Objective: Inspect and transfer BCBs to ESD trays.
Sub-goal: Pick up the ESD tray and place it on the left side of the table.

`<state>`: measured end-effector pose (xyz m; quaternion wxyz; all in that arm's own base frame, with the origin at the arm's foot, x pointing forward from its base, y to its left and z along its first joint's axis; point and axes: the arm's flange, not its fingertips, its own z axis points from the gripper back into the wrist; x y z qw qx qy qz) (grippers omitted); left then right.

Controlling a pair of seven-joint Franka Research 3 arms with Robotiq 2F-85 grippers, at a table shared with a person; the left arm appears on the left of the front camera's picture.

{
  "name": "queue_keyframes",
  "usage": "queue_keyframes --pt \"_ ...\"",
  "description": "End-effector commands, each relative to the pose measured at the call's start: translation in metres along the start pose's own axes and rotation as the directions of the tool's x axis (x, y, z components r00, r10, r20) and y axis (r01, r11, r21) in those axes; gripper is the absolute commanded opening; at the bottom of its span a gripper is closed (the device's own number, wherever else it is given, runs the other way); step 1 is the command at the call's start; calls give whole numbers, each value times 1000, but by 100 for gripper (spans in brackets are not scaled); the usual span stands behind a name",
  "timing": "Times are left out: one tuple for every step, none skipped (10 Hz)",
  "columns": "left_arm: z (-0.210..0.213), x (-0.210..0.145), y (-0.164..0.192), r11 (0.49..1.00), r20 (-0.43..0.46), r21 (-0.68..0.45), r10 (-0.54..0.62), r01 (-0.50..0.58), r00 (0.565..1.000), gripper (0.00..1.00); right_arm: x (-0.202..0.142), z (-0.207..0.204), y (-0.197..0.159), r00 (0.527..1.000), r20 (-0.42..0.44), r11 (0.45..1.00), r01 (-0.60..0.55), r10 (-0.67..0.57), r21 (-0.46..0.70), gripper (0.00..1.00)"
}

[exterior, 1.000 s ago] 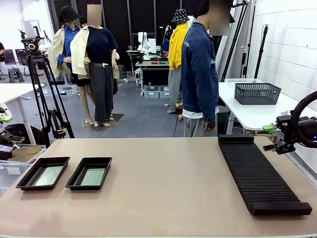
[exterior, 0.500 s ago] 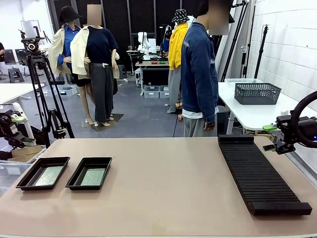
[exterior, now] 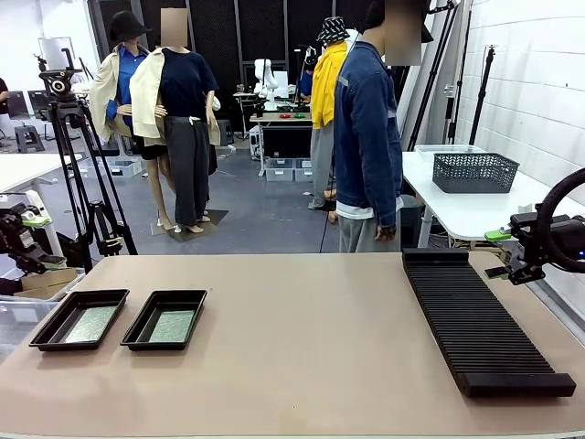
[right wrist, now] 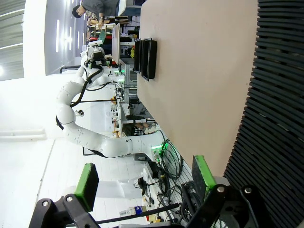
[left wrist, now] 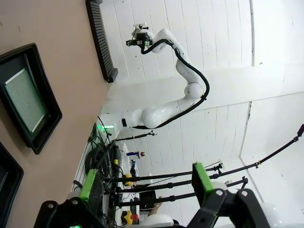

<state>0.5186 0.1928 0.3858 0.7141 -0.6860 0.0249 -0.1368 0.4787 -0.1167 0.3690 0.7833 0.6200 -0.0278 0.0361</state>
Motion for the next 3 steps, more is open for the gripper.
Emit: queue_keyframes --pt "1 -1 -1 1000 8 -7 -13 13 1000 100 0 -1 1 1000 2 1000 10 -10 -5 100" --pt "1 -1 -1 1000 8 -7 -13 13 1000 100 0 -1 1 1000 2 1000 10 -10 -5 100" --pt "1 -1 -1 1000 8 -7 -13 13 1000 100 0 -1 1 1000 2 1000 10 -10 -5 100"
